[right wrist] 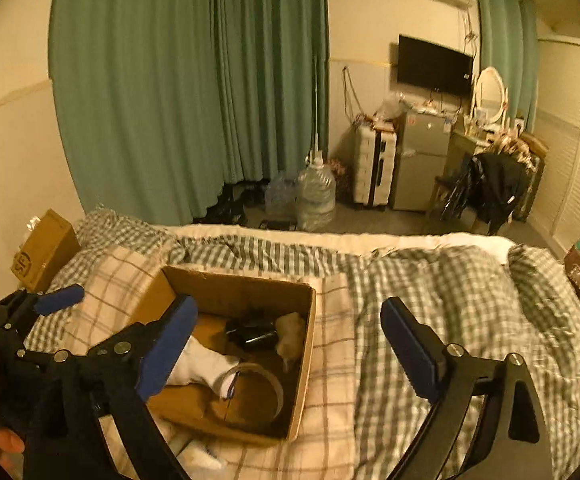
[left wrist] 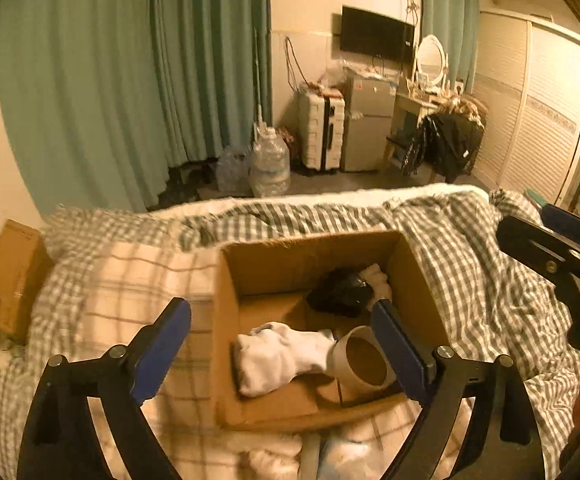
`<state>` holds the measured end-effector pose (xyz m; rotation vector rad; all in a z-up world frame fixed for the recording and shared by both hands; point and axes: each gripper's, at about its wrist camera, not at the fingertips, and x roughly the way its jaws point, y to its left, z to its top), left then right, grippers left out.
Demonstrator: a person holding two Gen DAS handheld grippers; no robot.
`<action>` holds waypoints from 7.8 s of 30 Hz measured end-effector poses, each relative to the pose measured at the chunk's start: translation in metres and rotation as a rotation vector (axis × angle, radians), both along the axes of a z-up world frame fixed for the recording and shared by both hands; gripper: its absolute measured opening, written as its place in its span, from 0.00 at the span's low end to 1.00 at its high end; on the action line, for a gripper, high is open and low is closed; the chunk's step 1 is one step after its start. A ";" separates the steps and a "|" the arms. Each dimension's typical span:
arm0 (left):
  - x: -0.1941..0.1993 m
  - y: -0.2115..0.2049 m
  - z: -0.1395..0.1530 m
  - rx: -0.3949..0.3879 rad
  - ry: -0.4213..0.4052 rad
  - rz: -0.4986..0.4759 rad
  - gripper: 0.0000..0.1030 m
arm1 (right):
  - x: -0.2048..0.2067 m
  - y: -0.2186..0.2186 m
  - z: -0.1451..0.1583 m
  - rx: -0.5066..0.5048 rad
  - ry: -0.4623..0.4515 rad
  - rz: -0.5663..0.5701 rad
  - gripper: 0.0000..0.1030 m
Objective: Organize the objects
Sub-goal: 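Carry the black ring and white cap into the box and open both tools, then pull both tools back from the box toward the remaining items, then grasp the white plastic tube with the left tool while the right tool grasps the swab jar, then carry the tube and swab jar into the box and open both tools, then pull both tools back from the box toward the tissues, then grasp the white lace tissue with the left tool while the right tool grasps the blue tissue pack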
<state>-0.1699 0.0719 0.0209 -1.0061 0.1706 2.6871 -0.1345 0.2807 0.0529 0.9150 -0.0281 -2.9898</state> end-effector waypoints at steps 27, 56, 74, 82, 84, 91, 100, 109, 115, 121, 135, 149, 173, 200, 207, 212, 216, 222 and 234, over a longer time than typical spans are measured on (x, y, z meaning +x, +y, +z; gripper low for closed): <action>0.152 -0.067 -0.005 -0.047 0.083 0.223 1.00 | 0.146 -0.042 -0.044 0.048 -0.060 0.047 0.93; 0.099 -0.016 -0.189 -0.041 -0.412 -0.071 0.36 | 0.082 -0.047 -0.151 0.091 -0.364 0.023 0.93; 0.117 -0.073 -0.128 0.059 -0.267 0.060 0.11 | 0.072 -0.085 -0.182 0.080 -0.476 0.146 0.93; 0.124 -0.075 -0.109 0.046 -0.233 0.074 0.11 | 0.068 -0.091 -0.197 0.088 -0.530 0.188 0.61; 0.128 -0.076 -0.103 0.045 -0.226 0.076 0.11 | 0.069 -0.089 -0.196 0.083 -0.525 0.186 0.61; 0.143 -0.075 -0.078 0.029 -0.170 0.088 0.11 | 0.094 -0.079 -0.157 0.046 -0.398 0.184 0.61; 0.149 -0.068 -0.036 0.017 -0.071 0.093 0.11 | 0.128 -0.077 -0.073 0.018 -0.174 0.180 0.60; 0.119 -0.051 0.018 0.027 0.035 0.073 0.11 | 0.113 -0.078 0.003 0.059 -0.033 0.183 0.60; 0.080 -0.038 0.040 0.036 0.075 0.060 0.11 | 0.074 -0.071 0.038 0.094 0.017 0.161 0.60; 0.029 -0.026 0.038 0.024 0.073 0.057 0.11 | 0.017 -0.062 0.044 0.082 0.015 0.127 0.60; -0.050 0.009 -0.043 -0.033 -0.053 0.037 0.11 | -0.078 -0.029 -0.054 0.021 -0.138 0.059 0.60; -0.059 0.013 -0.066 -0.053 -0.093 0.049 0.30 | -0.078 0.007 -0.067 -0.057 -0.100 -0.004 0.82; 0.117 -0.067 0.093 -0.003 0.263 0.185 1.00 | 0.137 -0.044 0.075 0.081 0.191 0.001 0.98; 0.065 -0.073 -0.133 -0.118 -0.118 0.262 1.00 | 0.063 -0.050 -0.136 0.049 -0.248 0.012 0.98; 0.039 -0.066 -0.174 -0.060 -0.274 0.162 0.49 | 0.044 -0.055 -0.158 0.047 -0.323 0.024 0.98; 0.039 -0.072 -0.177 0.021 -0.314 0.138 0.17 | 0.035 -0.062 -0.169 0.051 -0.362 0.036 0.98; 0.053 -0.081 -0.160 0.028 -0.272 0.151 0.16 | 0.033 -0.072 -0.177 0.044 -0.390 0.064 0.98; 0.074 -0.086 -0.147 -0.014 -0.204 0.153 0.16 | 0.026 -0.092 -0.201 -0.004 -0.482 0.096 0.98; 0.071 -0.091 -0.151 -0.039 -0.198 0.182 0.16 | 0.018 -0.102 -0.228 -0.013 -0.603 0.143 0.73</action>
